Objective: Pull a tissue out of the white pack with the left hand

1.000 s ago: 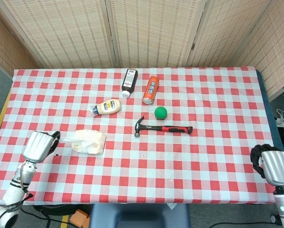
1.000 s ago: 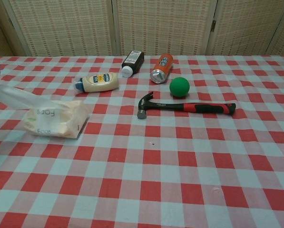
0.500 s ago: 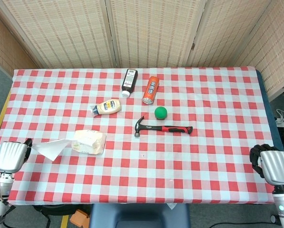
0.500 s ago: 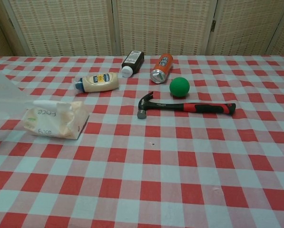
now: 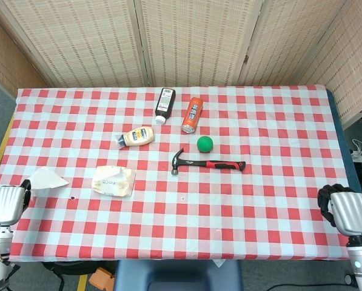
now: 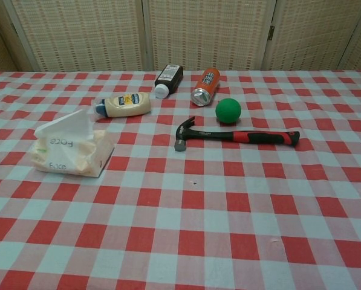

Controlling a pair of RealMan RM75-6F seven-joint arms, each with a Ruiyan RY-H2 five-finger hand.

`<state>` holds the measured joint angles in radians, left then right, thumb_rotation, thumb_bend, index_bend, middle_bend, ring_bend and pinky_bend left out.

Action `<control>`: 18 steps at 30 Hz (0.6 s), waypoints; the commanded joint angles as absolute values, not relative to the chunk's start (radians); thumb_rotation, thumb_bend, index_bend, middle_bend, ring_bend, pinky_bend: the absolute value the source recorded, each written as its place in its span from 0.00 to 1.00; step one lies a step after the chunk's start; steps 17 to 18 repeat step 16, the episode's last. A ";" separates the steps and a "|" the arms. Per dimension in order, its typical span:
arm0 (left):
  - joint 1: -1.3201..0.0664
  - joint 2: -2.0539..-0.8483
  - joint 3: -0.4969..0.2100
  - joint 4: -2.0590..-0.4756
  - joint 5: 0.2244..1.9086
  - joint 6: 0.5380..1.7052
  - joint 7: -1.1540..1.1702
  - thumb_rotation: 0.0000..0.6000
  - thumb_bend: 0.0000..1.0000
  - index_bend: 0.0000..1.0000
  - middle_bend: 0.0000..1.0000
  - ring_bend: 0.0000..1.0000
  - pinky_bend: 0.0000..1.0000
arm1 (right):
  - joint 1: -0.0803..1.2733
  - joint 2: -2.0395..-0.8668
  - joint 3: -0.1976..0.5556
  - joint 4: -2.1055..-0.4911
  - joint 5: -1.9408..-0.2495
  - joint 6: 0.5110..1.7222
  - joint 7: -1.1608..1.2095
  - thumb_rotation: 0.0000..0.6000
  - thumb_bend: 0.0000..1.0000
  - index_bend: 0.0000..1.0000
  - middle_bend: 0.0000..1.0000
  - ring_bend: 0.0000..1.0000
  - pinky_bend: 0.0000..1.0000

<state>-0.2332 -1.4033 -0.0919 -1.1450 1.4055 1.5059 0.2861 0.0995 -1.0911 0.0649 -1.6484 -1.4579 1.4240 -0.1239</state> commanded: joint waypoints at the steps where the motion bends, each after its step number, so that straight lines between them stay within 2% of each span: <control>1: -0.224 -1.412 -0.093 -1.171 1.404 1.498 0.238 1.00 0.46 0.46 0.94 0.87 0.96 | 0.101 -1.092 0.065 -1.649 -1.455 1.420 -0.129 1.00 0.80 0.70 0.55 0.42 0.53; 4: -0.225 -1.398 -0.084 -1.205 1.427 1.493 0.183 1.00 0.42 0.31 0.93 0.87 0.97 | 0.103 -1.093 0.065 -1.648 -1.451 1.416 -0.134 1.00 0.80 0.70 0.55 0.42 0.53; 7: -0.221 -1.387 -0.073 -1.227 1.452 1.501 0.160 1.00 0.40 0.24 0.93 0.87 0.97 | 0.105 -1.093 0.065 -1.649 -1.449 1.412 -0.137 1.00 0.80 0.70 0.55 0.42 0.53; 18: -0.216 -1.380 -0.054 -1.265 1.507 1.521 0.144 1.00 0.39 0.20 0.92 0.87 0.97 | 0.112 -1.094 0.070 -1.649 -1.434 1.400 -0.143 1.00 0.80 0.70 0.55 0.42 0.53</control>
